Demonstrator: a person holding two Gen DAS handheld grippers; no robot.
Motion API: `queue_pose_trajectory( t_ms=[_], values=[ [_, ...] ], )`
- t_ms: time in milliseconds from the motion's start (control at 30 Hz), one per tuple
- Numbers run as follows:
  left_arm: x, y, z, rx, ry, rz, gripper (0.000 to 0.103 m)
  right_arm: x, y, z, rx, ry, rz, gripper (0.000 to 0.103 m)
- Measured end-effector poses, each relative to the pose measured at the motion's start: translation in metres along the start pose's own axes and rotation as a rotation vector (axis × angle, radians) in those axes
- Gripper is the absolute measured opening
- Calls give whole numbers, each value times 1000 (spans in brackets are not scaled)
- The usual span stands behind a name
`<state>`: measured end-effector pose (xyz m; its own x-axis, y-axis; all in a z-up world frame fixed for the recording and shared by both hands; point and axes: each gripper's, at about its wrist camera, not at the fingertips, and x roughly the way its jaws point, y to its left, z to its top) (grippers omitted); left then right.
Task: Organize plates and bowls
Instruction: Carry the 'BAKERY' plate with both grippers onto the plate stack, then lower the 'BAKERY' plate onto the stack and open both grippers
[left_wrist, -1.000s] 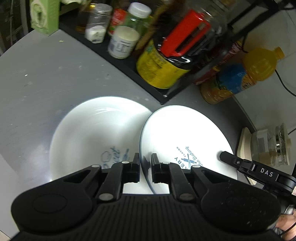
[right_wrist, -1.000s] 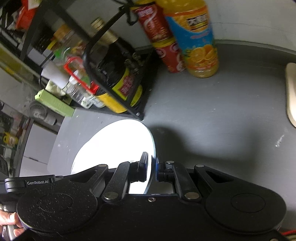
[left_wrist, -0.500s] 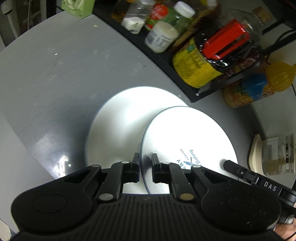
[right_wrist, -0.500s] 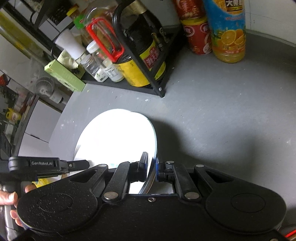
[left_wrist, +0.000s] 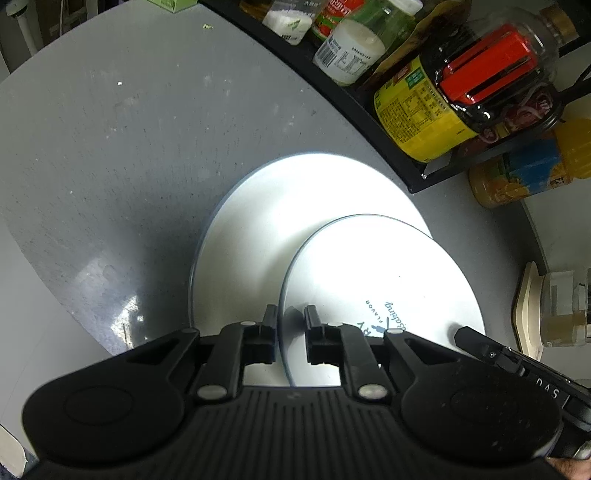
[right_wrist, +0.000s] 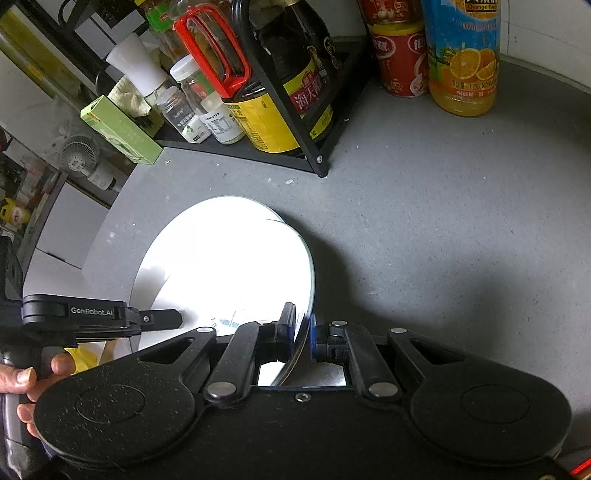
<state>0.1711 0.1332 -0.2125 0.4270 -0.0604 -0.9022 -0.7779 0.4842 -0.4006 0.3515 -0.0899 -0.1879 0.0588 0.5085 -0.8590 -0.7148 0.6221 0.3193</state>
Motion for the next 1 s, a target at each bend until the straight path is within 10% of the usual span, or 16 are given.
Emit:
queue_pose_trajectory(
  t_ms=[633, 1000],
  values=[
    [2, -2, 15, 88, -20, 82, 15, 12, 4, 0, 15, 8, -25, 6],
    [-26, -3, 22, 133, -112, 150, 62, 16, 6, 1, 20, 10, -36, 7]
  ],
)
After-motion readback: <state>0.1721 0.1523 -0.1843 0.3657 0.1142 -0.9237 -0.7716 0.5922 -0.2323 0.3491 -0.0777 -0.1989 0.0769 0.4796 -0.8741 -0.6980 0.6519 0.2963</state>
